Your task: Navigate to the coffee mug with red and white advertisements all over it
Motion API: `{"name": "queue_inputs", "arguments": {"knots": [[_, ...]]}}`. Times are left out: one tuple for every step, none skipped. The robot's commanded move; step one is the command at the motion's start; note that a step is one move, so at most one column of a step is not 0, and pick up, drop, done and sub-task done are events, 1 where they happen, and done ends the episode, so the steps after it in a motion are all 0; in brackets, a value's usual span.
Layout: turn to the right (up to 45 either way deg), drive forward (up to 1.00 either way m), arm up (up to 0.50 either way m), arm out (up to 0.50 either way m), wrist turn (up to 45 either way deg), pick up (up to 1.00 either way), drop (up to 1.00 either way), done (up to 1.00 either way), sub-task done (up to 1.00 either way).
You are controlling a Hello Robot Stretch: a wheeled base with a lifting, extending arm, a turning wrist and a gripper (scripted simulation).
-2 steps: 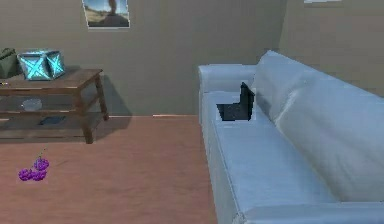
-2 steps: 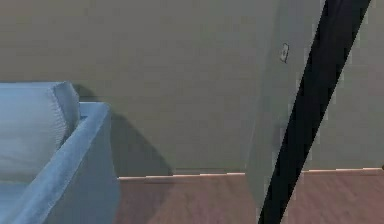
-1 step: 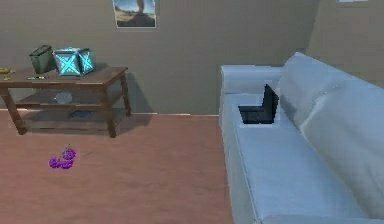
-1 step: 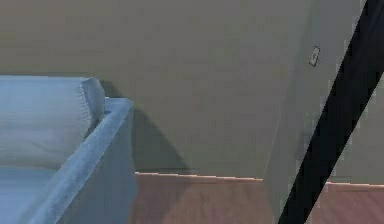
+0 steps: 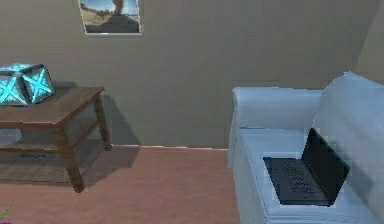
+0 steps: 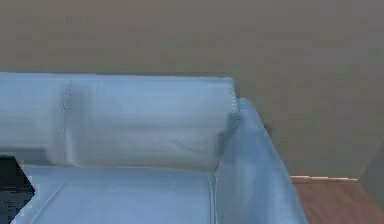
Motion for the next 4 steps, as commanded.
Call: {"name": "queue_inputs", "arguments": {"knots": [[-45.0, 0.0, 0.0, 0.0, 0.0, 0.0, 0.0, 0.0, 0.0], [-3.0, 0.0, 0.0, 0.0, 0.0, 0.0, 0.0, 0.0, 0.0], [0.0, 0.25, 0.0, 0.0, 0.0, 0.0, 0.0, 0.0, 0.0], [-36.0, 0.0, 0.0, 0.0, 0.0, 0.0, 0.0, 0.0, 0.0]]}}
